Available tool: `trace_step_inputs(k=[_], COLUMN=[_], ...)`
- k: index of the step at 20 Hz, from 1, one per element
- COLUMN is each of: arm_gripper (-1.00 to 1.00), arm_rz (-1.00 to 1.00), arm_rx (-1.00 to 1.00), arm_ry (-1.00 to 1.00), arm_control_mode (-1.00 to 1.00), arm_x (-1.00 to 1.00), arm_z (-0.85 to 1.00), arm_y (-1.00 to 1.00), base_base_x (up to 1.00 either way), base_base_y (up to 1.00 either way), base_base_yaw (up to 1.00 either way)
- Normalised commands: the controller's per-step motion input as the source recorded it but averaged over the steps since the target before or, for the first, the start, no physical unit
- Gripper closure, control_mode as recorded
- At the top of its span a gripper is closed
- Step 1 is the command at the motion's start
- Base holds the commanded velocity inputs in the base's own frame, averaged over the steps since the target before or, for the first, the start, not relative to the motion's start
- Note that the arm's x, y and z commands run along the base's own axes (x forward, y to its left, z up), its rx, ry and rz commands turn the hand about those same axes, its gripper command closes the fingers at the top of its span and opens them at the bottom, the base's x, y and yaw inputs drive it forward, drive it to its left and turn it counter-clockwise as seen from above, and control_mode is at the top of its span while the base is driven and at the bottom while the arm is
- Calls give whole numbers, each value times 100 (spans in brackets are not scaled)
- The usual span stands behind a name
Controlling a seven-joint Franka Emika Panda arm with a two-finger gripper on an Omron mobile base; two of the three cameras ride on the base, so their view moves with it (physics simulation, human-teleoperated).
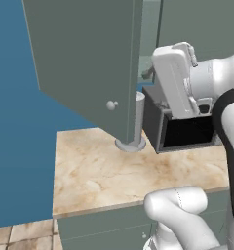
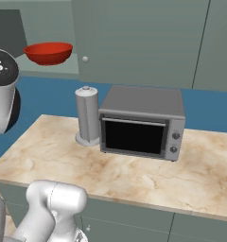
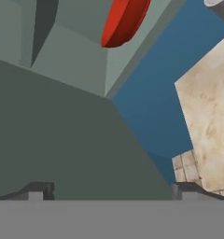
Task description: Move the bowls from the cabinet to the plates on the dining table.
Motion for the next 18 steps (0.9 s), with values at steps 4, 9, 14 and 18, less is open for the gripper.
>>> trace_step_inputs(k=[4,9,14,18], arm_gripper=[-100,-100,-100,-100], arm_rz=[0,0,0,7], arm_rx=[2,1,1,1], arm_ry=[0,0,0,0], arm_control_mode=[-100,-100,-100,-100], arm_x=[39,34,20,6], arm_z=[-3,-1,0,0], arm_y=[21,20,27,34], base_base_x=[0,0,0,0], base_base_y=[0,0,0,0], base_base_yaw=[0,0,0,0])
